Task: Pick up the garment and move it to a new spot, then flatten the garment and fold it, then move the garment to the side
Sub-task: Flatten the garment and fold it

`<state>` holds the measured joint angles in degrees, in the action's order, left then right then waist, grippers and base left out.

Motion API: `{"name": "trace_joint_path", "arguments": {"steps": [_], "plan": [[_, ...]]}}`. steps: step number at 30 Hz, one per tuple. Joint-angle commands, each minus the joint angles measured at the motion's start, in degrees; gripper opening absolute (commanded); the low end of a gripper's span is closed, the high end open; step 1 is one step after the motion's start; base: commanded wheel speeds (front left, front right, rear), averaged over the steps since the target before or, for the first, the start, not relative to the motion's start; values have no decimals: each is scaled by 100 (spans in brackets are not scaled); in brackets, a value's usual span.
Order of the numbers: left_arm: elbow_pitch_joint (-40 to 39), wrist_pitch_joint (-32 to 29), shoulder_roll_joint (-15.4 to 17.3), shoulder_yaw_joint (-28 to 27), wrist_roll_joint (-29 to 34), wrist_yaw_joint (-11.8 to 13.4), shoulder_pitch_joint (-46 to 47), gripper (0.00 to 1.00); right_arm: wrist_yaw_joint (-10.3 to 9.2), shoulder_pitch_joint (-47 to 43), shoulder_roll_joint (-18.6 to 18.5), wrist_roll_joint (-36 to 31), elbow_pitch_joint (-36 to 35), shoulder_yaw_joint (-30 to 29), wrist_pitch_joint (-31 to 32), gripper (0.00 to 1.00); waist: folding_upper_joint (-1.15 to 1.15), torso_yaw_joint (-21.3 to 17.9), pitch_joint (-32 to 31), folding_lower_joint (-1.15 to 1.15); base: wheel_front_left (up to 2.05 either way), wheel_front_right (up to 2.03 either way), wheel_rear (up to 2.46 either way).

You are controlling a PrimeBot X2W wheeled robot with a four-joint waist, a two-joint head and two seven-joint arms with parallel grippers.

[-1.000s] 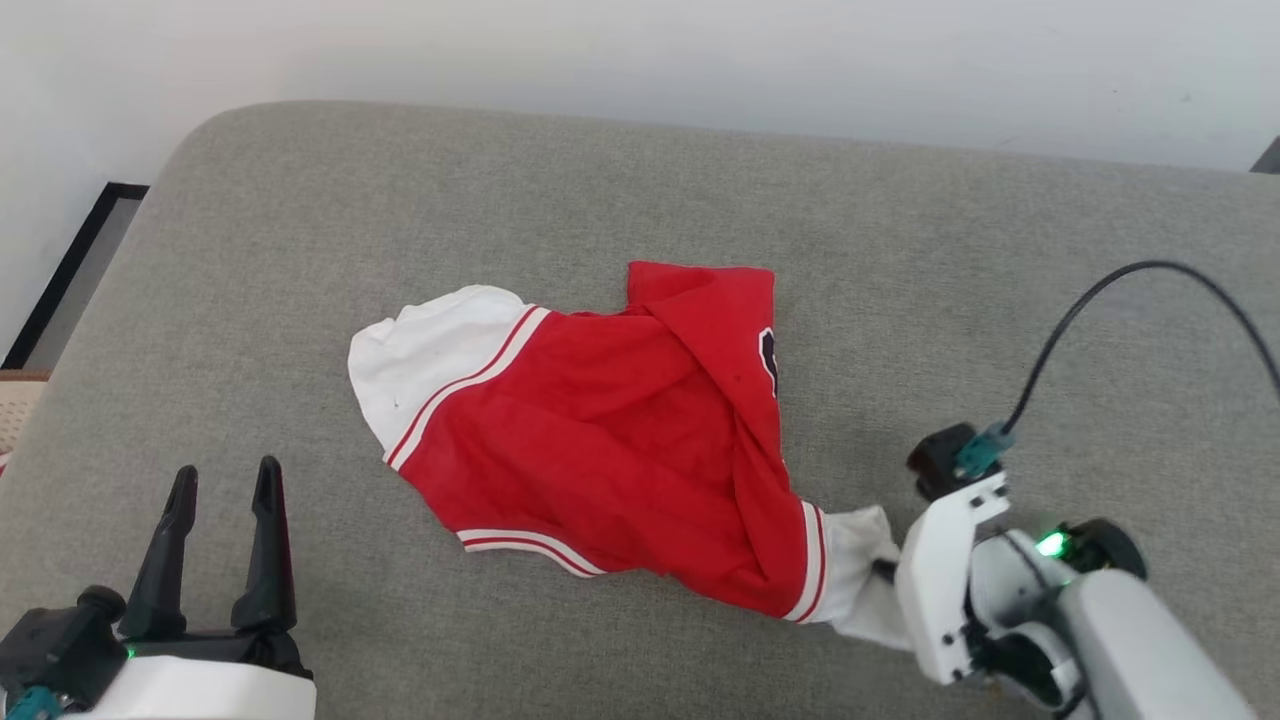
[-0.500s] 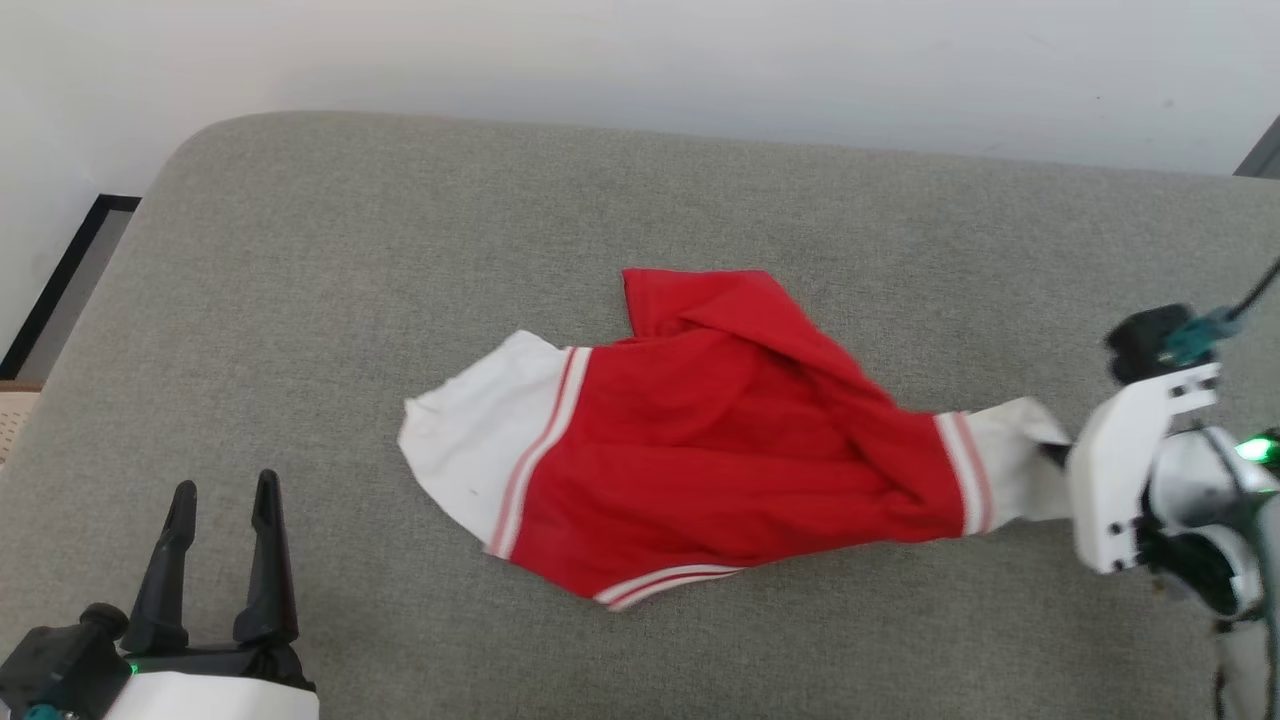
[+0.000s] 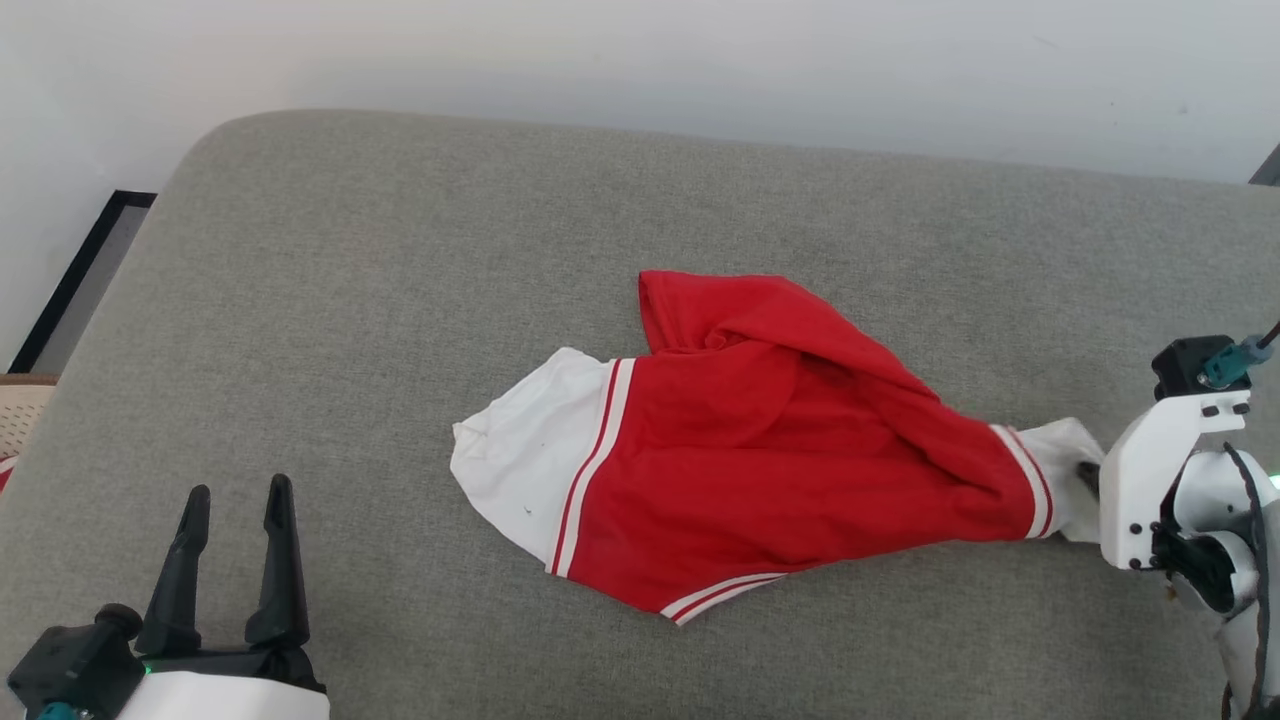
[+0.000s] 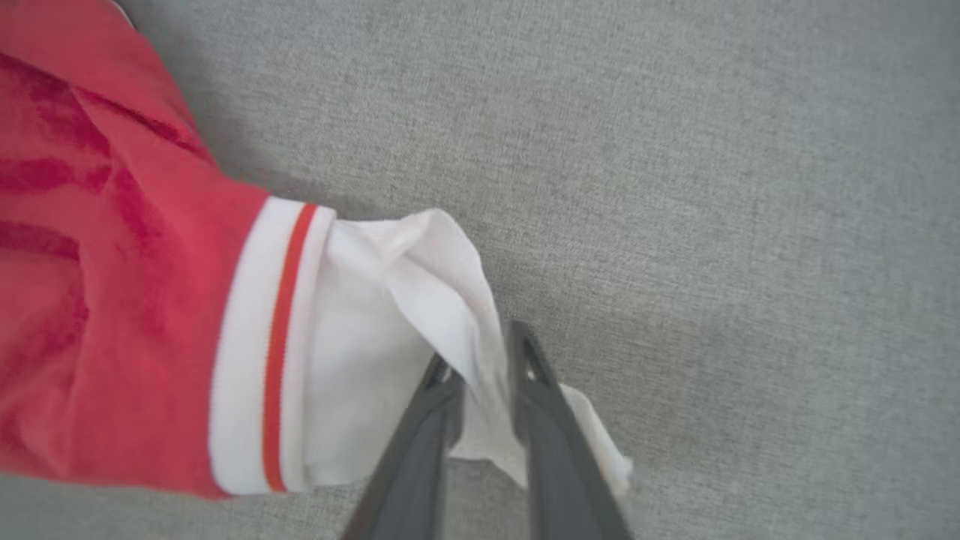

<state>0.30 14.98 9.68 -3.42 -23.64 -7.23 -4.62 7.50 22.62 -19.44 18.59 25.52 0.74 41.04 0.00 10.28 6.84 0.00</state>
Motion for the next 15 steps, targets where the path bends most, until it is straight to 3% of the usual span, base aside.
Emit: {"name": "trace_joint_path", "arguments": {"steps": [1,6,15], "plan": [[8,27,13,6,44,-21,31,100,-2,85,-3,-7,0,36,-98,100,0,6,-27,0,0,0,0],[-33,27,51,34,-2,-23,-79,100,-2,-76,-117,163,-295,256,-247,100,0,-17,-113,0,0,0,0],[-80,27,82,66,-35,-21,-225,100,-2,-710,-114,621,-1813,732,207,100,0,-59,-217,0,0,0,0]]}}
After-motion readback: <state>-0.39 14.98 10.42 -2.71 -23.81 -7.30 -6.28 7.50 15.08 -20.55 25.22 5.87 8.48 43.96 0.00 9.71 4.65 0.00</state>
